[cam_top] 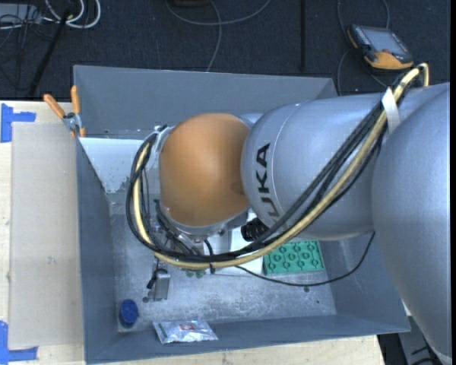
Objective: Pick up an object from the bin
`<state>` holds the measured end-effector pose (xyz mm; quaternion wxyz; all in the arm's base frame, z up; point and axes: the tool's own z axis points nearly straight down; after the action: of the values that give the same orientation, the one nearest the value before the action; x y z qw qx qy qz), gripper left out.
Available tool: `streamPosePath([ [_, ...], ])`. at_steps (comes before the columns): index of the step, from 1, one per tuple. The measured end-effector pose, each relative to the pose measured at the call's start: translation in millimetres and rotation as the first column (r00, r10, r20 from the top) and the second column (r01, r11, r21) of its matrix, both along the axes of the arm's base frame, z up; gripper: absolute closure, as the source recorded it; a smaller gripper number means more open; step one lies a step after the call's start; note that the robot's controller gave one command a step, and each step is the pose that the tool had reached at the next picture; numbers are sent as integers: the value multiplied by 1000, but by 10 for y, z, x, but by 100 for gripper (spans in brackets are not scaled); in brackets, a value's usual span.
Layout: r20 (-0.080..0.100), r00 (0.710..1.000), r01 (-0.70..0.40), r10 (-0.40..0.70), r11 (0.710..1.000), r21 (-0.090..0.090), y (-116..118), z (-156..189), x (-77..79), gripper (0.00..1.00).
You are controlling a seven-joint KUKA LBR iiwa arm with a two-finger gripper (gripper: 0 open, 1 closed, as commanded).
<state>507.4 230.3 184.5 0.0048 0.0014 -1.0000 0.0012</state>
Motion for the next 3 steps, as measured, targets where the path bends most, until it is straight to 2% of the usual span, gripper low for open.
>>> streamPosePath([
  [1,28,972,-232,232,973,3,-607,-1133,-281,0],
  [2,11,982,-189,189,982,-1,-1236,-836,-321,0],
  [3,13,955,-296,296,955,0,-1683,-773,418,0],
])
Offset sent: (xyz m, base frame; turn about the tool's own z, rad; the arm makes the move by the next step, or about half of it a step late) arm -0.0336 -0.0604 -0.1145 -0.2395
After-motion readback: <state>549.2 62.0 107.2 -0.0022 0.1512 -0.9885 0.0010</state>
